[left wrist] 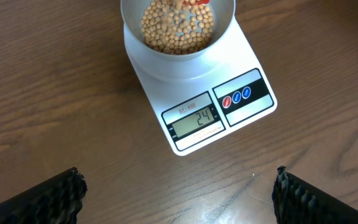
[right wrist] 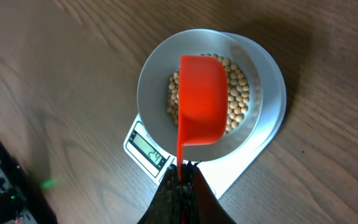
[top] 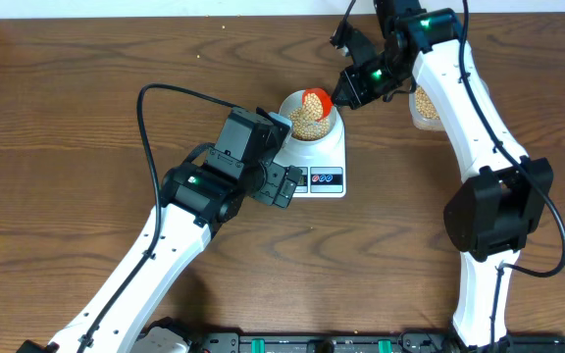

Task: Scoop item into bowl and weigh 50g on scale
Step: 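Tilt the scoop with the right gripper to pour soybeans into the bowl, then hold the scoop tilted over the bowl, shaking out more soybeans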

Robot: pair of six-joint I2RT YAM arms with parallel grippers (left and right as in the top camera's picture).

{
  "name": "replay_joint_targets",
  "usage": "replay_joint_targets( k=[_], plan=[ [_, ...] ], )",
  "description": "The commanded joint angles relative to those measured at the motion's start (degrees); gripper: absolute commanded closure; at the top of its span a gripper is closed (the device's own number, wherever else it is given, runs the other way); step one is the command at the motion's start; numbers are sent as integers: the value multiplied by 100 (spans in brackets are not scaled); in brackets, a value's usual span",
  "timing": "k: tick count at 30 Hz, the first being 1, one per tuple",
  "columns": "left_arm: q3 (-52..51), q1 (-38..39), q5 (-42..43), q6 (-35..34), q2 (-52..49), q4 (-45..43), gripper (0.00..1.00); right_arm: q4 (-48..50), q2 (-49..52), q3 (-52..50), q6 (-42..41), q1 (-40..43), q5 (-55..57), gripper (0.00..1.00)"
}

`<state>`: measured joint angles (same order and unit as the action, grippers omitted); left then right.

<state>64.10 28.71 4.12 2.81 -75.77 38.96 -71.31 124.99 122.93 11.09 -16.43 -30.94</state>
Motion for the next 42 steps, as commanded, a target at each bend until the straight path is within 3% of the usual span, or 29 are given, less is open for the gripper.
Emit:
replay_joint_targets(
  k=[1, 42],
  plan=[
    [-2, -20, -72, -11, -44, 7, 2, -2, -179, 131, 146, -63, 87, 98],
    [-2, -20, -74, -11, -44, 7, 2, 120, -179, 131, 472, -94, 212, 99]
  ],
)
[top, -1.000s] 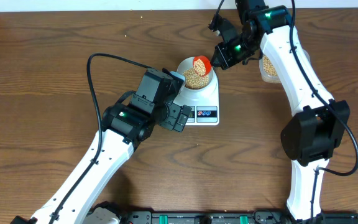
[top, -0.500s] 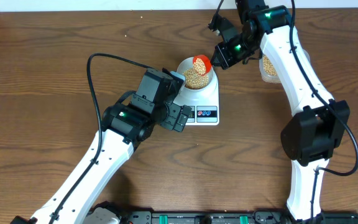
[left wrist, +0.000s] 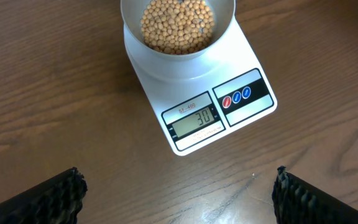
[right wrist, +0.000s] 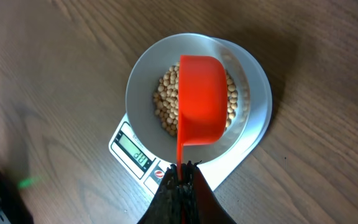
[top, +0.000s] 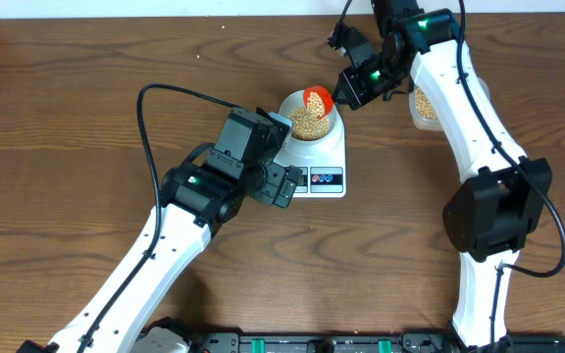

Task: Scoop item into bowl and weigh 50g on scale
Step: 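Hold the scoop tilted over the bowl, shaking out more soybeans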

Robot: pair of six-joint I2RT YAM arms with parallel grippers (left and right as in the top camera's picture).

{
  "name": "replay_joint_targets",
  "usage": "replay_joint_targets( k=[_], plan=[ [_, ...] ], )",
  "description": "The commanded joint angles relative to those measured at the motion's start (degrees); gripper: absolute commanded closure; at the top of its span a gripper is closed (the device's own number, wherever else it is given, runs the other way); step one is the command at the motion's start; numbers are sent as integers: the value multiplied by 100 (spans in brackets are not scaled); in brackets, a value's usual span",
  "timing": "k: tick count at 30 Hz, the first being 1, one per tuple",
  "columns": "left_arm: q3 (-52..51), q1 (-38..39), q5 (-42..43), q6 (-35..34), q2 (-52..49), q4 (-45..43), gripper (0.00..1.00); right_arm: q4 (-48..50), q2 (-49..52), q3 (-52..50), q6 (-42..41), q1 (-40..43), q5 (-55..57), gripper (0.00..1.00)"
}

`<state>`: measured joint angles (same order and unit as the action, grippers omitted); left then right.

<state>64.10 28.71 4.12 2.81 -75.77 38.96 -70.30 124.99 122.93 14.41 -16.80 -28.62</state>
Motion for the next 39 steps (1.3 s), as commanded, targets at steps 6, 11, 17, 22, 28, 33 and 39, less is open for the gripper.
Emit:
replay_joint_targets(
  k=[6, 11, 17, 22, 28, 33, 39],
  plan=[
    [-2, -20, -72, -11, -44, 7, 2, 22, -179, 131, 262, -57, -20, 99],
    [-2, -20, -72, -9, -44, 7, 2, 20, -179, 131, 304, -68, -20, 99],
    [-2, -20, -72, -11, -44, 7, 2, 20, -179, 131, 348, -101, -17, 99],
    [-2, -20, -72, -9, -44, 7, 2, 20, -179, 131, 372, -125, -13, 99],
    [-2, -20, -72, -9, -44, 7, 2, 20, -179, 131, 391, -131, 0, 99],
    [-2, -20, -72, -11, -44, 7, 2, 15, -179, 131, 452, -131, 2, 99],
    [-2, -20, -72, -11, -44, 7, 2, 17, -179, 131, 492, -131, 0, 99]
  ],
)
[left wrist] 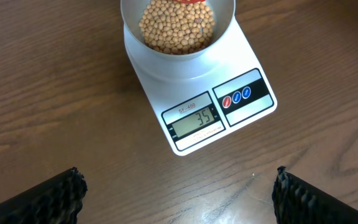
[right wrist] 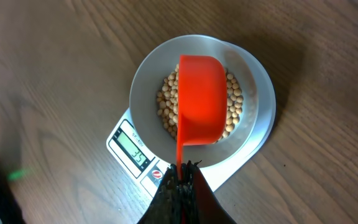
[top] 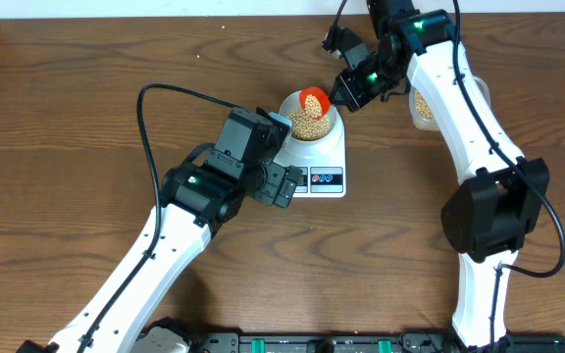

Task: Scoop item into bowl and weigh 50g on scale
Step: 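Hold the scoop tilted over the bowl, shaking out more soybeans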

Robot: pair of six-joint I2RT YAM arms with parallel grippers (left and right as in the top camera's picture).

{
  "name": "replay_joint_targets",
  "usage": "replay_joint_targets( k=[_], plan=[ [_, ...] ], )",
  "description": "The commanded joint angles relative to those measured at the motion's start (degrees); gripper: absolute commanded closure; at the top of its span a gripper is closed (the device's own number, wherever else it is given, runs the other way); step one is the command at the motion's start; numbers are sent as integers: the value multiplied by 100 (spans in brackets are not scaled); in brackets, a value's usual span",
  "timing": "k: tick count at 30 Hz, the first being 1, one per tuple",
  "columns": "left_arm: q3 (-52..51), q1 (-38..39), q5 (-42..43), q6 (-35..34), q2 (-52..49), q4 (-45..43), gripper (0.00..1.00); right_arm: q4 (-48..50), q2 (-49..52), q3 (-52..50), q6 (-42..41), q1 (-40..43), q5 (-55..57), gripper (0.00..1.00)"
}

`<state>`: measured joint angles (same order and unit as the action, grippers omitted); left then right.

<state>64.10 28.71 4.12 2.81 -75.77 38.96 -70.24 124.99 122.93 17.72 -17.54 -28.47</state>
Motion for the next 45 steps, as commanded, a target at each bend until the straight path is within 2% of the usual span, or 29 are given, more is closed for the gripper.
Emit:
replay_joint_targets(
  k=[1, 26, 45],
  plan=[
    [-2, -20, -74, -9, -44, 7, 2, 9, -179, 131, 168, -57, -13, 99],
    [-2, -20, -72, -11, -44, 7, 2, -7, -179, 131, 385, -57, -11, 99],
    [-2, -20, -72, -9, -44, 7, 2, 20, -179, 131, 1290, -57, -13, 99]
  ],
)
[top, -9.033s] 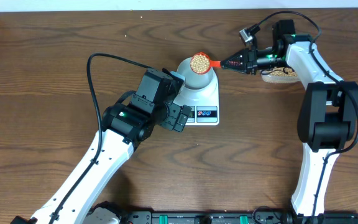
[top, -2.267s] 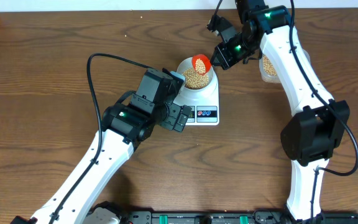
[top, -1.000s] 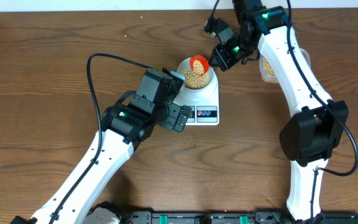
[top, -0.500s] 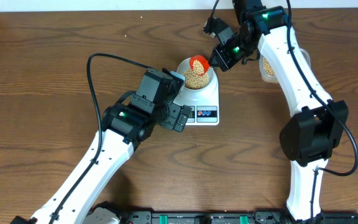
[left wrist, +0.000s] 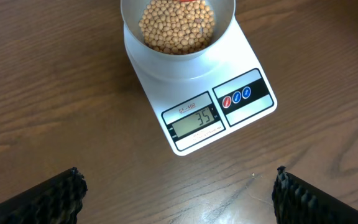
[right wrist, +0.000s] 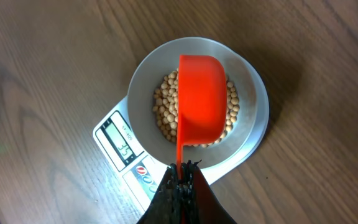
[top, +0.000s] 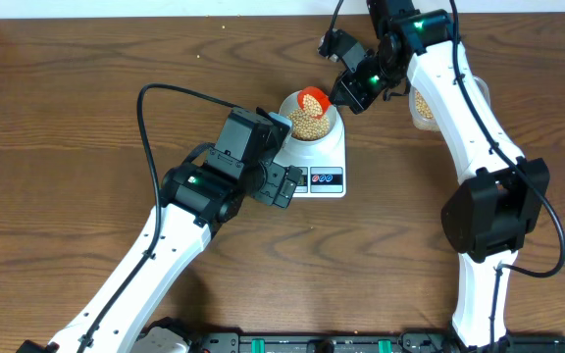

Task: Scoop item into bowl and weigh 50g on scale
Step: 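Hold the scoop tilted over the bowl, shaking out more soybeans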

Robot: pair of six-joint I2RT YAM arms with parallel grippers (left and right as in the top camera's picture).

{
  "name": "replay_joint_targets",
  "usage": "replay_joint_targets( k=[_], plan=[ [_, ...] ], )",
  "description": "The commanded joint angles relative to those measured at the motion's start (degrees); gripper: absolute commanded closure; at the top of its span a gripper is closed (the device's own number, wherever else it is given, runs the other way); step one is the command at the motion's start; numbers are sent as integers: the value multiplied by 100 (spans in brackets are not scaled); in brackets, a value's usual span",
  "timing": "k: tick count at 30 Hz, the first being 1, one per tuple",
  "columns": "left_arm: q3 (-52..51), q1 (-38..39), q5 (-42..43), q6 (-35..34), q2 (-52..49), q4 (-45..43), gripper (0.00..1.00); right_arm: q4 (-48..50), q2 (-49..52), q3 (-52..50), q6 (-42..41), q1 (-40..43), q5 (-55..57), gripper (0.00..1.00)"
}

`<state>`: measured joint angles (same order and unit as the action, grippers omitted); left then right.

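A white kitchen scale point(left wrist: 197, 93) point(top: 327, 157) carries a grey bowl point(right wrist: 151, 74) point(top: 327, 126) of tan beans point(left wrist: 176, 25); its display point(left wrist: 194, 119) reads 35. My right gripper point(right wrist: 180, 168) point(top: 346, 90) is shut on the thin handle of an orange scoop point(right wrist: 201, 99) point(top: 312, 99), whose cup hangs overturned above the bowl. My left gripper point(left wrist: 179, 193) point(top: 287, 184) stands open over bare wood in front of the scale, nothing between its fingers.
A clear container of beans point(top: 426, 106) stands right of the scale, partly behind my right arm. A black rail point(top: 322, 343) runs along the table's near edge. Wood tabletop point(top: 67, 118) lies to the left of the scale.
The scale still reads 35. In the right wrist view the scale now sits turned a little, so that wrist has shifted slightly. The left arm has not moved.
With the scoop tipped over the bowl, the scale read 24. It then read 30, with more beans in the bowl, and later 35. It stays at 35 now, the scoop still held over the bowl by my right gripper.
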<state>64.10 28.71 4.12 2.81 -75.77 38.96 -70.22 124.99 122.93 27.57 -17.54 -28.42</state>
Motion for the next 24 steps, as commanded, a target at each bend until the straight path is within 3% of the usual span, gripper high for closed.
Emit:
replay_joint_targets(
  k=[1, 24],
  plan=[
    [-2, -20, -72, -11, -44, 7, 2, 15, -179, 131, 345, -57, -20, 99],
    [-2, -20, -72, -9, -44, 7, 2, 17, -179, 129, 833, -57, -20, 99]
  ],
)
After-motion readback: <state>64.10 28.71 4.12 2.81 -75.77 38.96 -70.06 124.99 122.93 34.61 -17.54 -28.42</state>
